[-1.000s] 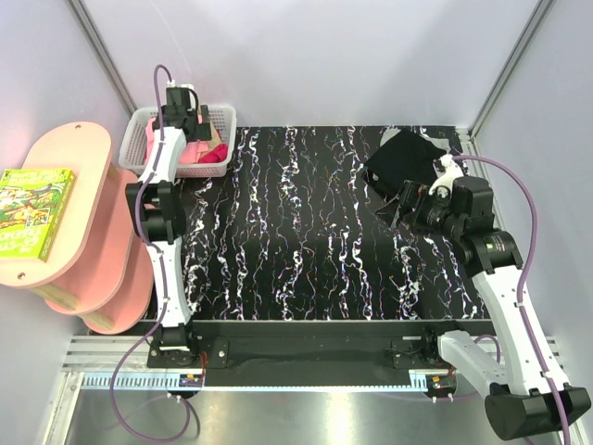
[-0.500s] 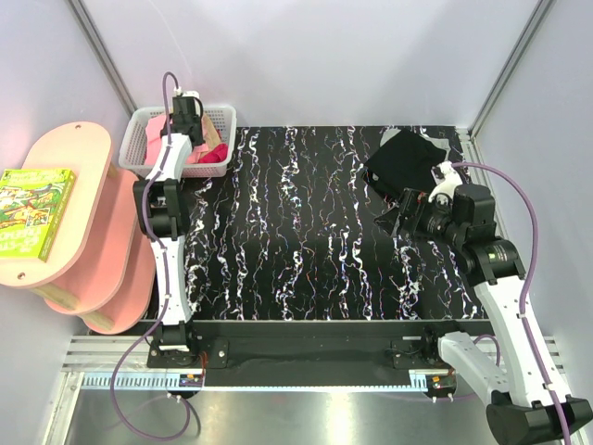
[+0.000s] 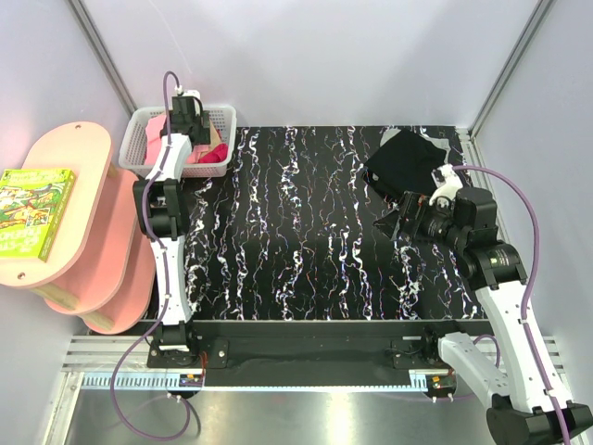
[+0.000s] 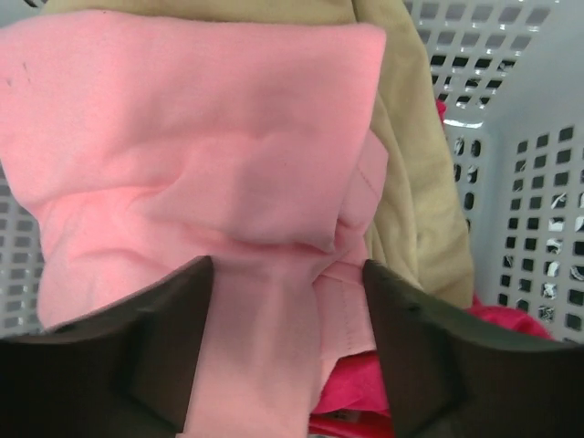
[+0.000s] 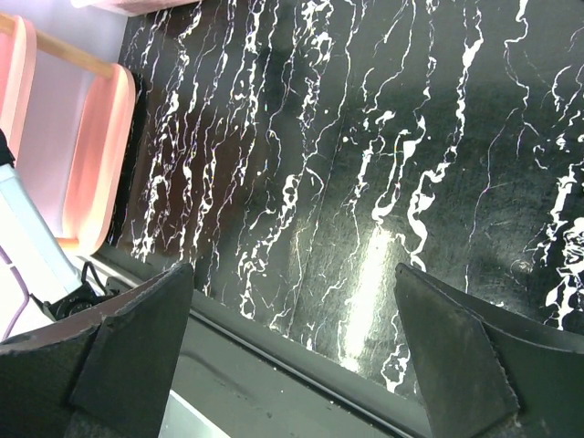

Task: Fold and stack the t-shirts
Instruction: Grab the tshirt from the pile

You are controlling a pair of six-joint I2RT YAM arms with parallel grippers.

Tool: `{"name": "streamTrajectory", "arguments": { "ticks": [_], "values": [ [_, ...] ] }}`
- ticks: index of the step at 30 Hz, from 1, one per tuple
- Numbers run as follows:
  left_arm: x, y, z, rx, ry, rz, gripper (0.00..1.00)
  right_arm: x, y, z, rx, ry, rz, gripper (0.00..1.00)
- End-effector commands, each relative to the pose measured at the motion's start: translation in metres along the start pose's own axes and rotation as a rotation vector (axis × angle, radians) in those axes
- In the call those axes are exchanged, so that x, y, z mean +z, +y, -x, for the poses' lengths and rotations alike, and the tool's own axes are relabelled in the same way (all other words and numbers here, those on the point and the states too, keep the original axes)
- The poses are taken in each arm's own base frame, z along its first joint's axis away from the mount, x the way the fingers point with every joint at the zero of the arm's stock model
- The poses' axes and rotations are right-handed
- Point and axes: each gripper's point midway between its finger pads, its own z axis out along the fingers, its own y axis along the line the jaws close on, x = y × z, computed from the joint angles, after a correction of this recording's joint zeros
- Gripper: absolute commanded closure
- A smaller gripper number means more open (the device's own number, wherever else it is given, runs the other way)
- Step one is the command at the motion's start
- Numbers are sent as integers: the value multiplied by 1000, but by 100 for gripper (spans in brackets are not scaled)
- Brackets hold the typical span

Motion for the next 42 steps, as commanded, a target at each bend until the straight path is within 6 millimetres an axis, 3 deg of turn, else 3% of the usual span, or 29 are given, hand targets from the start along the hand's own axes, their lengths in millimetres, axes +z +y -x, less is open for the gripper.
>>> {"name": "streamTrajectory", "arguments": {
  "ticks": [1,6,16,22,24,28,29,30,33,36,37,39,40,41,42],
  "values": [
    [-36,9,72,0,-190,10,21,0,7,-3,-2,13,37,0],
    [-21,7,69,7,-201,21,18,7,3,-9,10,35,36,2],
    [14,7,48,79,-197,55,34,8,6,-13,23,41,60,5],
    [26,2,36,95,-180,42,25,3,11,-13,23,32,76,6],
    [27,2,34,95,-178,40,27,0,13,-12,23,27,77,7],
    [21,0,41,90,-190,29,79,-2,13,-16,31,30,77,7],
    [19,2,44,83,-194,28,100,-4,14,-16,28,27,79,8],
    [16,2,47,79,-197,27,100,-4,13,-17,31,29,76,8],
    [-2,4,63,50,-225,10,100,-4,13,-18,27,30,78,7],
    [-39,1,90,10,-269,-45,100,-4,14,-18,27,27,85,8],
    [-65,3,109,-6,-305,-62,100,-4,15,-17,24,24,89,8],
    [-99,-2,127,-35,-331,-117,100,-5,17,-15,15,16,101,9],
    [-136,2,152,-51,-386,-138,100,-5,18,-16,16,18,107,9],
    [-157,2,161,-72,-404,-165,100,-5,18,-16,16,18,111,9],
    [-204,3,182,-73,-466,-210,100,-5,19,-16,10,16,115,9]
  ]
}}
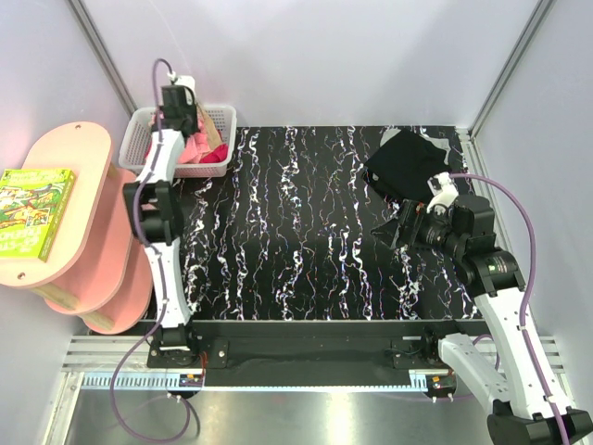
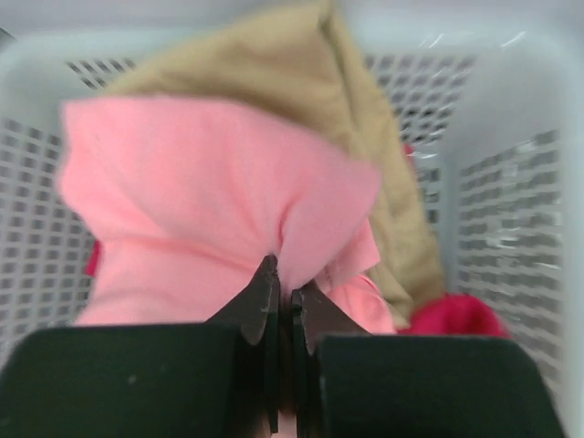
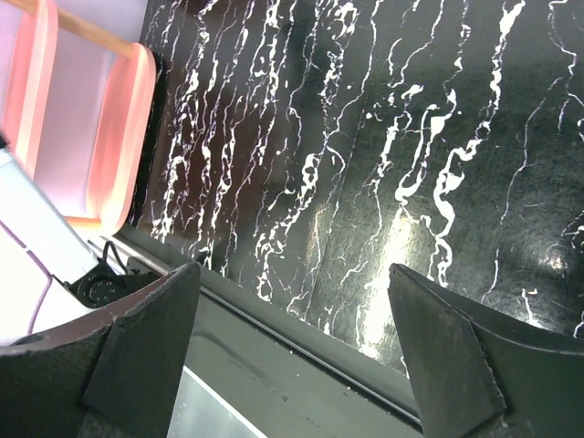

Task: Fold and stack the t-shirts
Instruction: Grab the tshirt from the pile, then move the tshirt to the center of the board

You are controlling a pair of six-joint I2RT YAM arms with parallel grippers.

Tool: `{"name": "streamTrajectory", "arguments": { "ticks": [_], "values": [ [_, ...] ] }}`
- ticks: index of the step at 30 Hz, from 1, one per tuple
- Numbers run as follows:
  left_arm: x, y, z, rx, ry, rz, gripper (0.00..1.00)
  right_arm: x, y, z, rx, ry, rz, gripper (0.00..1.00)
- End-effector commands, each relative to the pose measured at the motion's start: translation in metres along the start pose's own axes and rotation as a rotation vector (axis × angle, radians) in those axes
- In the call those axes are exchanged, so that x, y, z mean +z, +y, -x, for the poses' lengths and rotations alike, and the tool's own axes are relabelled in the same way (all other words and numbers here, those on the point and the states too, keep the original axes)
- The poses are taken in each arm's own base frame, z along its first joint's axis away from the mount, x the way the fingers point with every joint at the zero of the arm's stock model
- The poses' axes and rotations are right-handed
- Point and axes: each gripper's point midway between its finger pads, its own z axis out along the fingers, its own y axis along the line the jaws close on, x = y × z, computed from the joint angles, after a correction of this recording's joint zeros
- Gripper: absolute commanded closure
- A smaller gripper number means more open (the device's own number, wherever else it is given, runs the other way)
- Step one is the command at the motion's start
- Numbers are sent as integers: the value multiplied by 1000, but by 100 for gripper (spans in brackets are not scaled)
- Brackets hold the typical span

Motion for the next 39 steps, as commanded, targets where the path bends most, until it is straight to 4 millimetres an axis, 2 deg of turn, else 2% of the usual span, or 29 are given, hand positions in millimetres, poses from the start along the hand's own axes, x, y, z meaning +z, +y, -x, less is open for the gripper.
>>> {"name": "streamTrajectory", "arguments": {
  "ticks": [1,2,3,4,5,6,7,8,9,10,11,12,14,15,16,17,19,20,22,23,25,29,31,32,35,36,38,39],
  "values": [
    [-178,-3,168,-97,-377,-167,100,-3,14,3,-31,-20,66,9],
    [-199,-4,175,-94,-399,-187,100,-4,15,4,-37,-24,69,9],
    [-238,-5,187,-85,-444,-222,100,-4,14,2,-39,-21,70,9],
    [-257,-6,192,-82,-464,-244,100,-5,15,2,-43,-23,74,9],
    [-274,-9,188,-74,-455,-270,100,-5,15,1,-44,-23,74,9],
    [-309,-17,194,-59,-488,-331,100,-6,15,1,-46,-28,77,9],
    [-325,-21,191,-50,-488,-369,100,-7,16,1,-53,-29,81,9],
    [-340,-32,181,-39,-457,-426,100,-8,16,1,-55,-30,81,9],
    [-370,-46,176,-9,-468,-508,100,-9,17,1,-59,-35,86,9],
    [-384,-53,170,42,-466,-544,100,-9,17,0,-62,-33,87,9],
    [-396,-67,153,73,-417,-605,100,-10,18,0,-63,-36,87,9],
    [-424,-88,145,119,-423,-700,100,-11,19,1,-69,-43,91,9],
    [-440,-108,121,181,-361,-773,100,-12,20,1,-72,-46,94,9],
    [-455,-129,109,217,-343,-843,100,-12,21,2,-74,-50,98,9],
    [-459,-139,99,253,-327,-864,100,-13,21,3,-78,-54,100,9],
    [-470,-161,83,296,-289,-920,100,-13,22,3,-76,-57,102,9],
    [-469,-177,67,334,-245,-920,100,-14,23,5,-77,-66,103,9],
    [-481,-195,55,363,-220,-973,100,-16,24,5,-78,-73,107,10],
    [-485,-212,45,378,-185,-999,100,-18,26,6,-78,-79,110,10],
    [-499,-227,38,407,-178,-1044,100,-20,26,6,-80,-87,111,10],
    [-510,-240,36,420,-177,-1066,100,-23,26,5,-82,-97,104,11],
    [-546,-265,32,412,-168,-1170,100,-27,23,1,-86,-103,89,11],
    [-553,-271,28,392,-138,-1209,100,-29,23,0,-84,-103,86,11],
    [-553,-273,25,391,-125,-1216,100,-29,22,0,-85,-104,83,11],
    [-532,-274,-4,411,-40,-1176,100,-29,22,-1,-85,-102,82,11],
    [-516,-271,-29,431,26,-1141,100,-29,22,-3,-85,-97,83,11],
    [-495,-269,-49,434,58,-1107,100,-27,21,-6,-83,-82,87,11],
    [-481,-265,-78,441,127,-1094,100,-26,20,-7,-82,-76,87,11]
  ]
}}
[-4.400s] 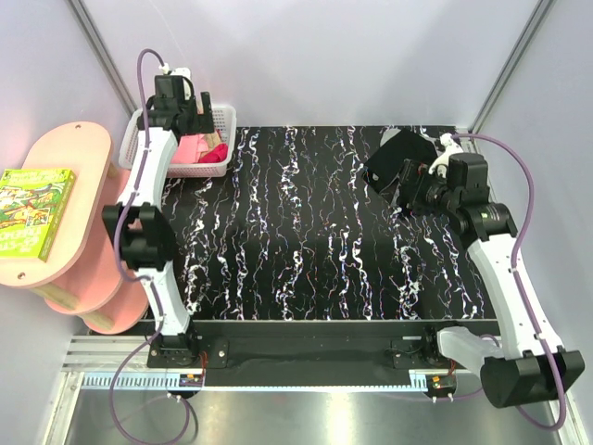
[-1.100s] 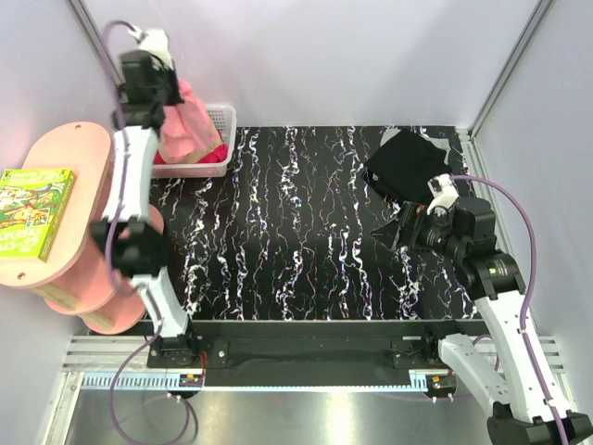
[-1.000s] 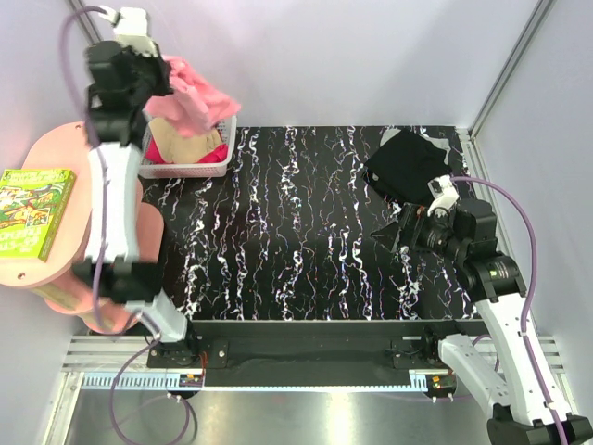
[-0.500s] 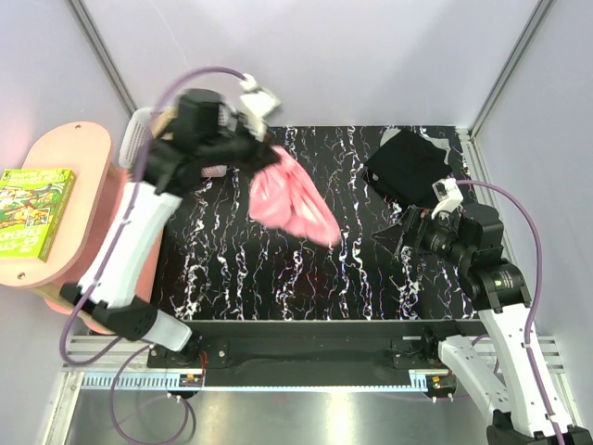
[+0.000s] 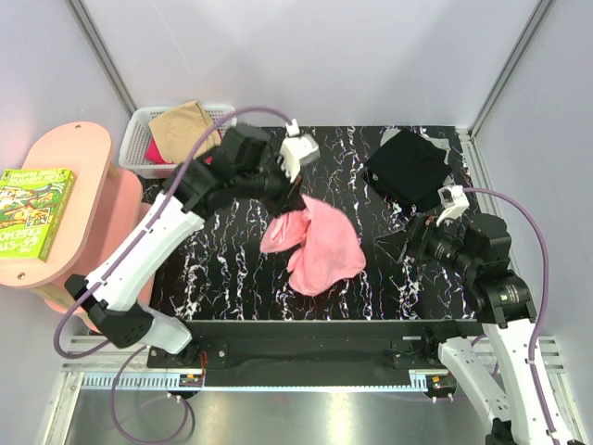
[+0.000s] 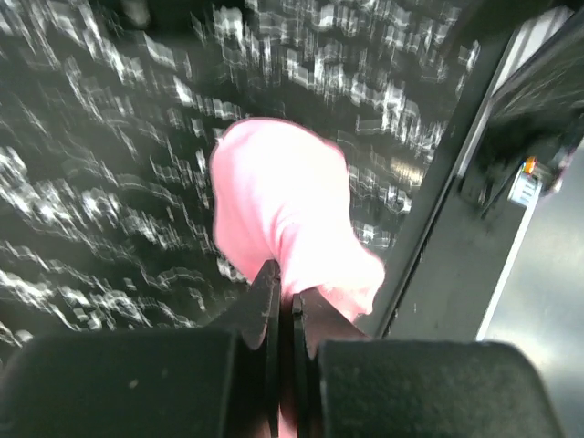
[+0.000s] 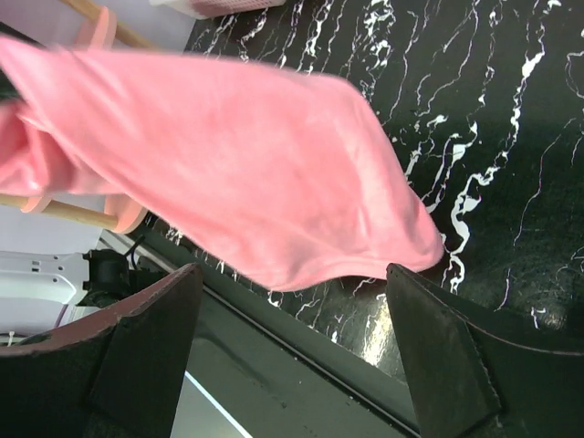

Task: Fold and stack the t-shirts
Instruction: Move the tshirt to the center of the board

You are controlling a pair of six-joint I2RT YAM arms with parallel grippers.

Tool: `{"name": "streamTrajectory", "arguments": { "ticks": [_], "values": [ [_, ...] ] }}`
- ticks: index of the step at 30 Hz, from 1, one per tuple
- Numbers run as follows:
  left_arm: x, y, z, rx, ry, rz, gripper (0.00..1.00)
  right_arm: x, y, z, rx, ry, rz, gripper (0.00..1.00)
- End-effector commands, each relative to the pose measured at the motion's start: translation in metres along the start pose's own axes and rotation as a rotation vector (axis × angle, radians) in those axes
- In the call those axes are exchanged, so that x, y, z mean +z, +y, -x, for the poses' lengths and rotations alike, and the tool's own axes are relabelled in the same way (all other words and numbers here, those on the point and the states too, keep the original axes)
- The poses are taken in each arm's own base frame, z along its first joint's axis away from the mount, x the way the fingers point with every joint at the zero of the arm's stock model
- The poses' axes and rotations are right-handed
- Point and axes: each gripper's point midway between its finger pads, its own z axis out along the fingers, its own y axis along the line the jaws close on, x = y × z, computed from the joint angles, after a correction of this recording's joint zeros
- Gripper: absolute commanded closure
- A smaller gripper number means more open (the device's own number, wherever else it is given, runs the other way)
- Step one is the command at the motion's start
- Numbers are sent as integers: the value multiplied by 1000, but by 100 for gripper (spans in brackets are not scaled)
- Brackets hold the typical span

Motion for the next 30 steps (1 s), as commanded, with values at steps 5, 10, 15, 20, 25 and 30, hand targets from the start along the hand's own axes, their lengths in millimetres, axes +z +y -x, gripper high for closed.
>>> {"name": "streamTrajectory", "arguments": {
  "ticks": [5,10,15,20,25,30],
  "values": [
    [35,39,-89,-138,132,79,100,8,-5,-23,14,90,27,12],
    [49,69,-101,-212,154,115,100,17,-1,-37,84,183,80,12],
    [59,141,-135,-371,199,212,91,28,6,-51,103,255,138,5],
    [62,199,-174,-511,244,299,74,65,4,-87,57,416,63,6],
    [67,208,-183,-532,257,317,24,123,26,-155,-227,642,-67,0],
    [55,207,-174,-506,226,326,4,153,26,-166,-483,664,-183,0]
  ]
}}
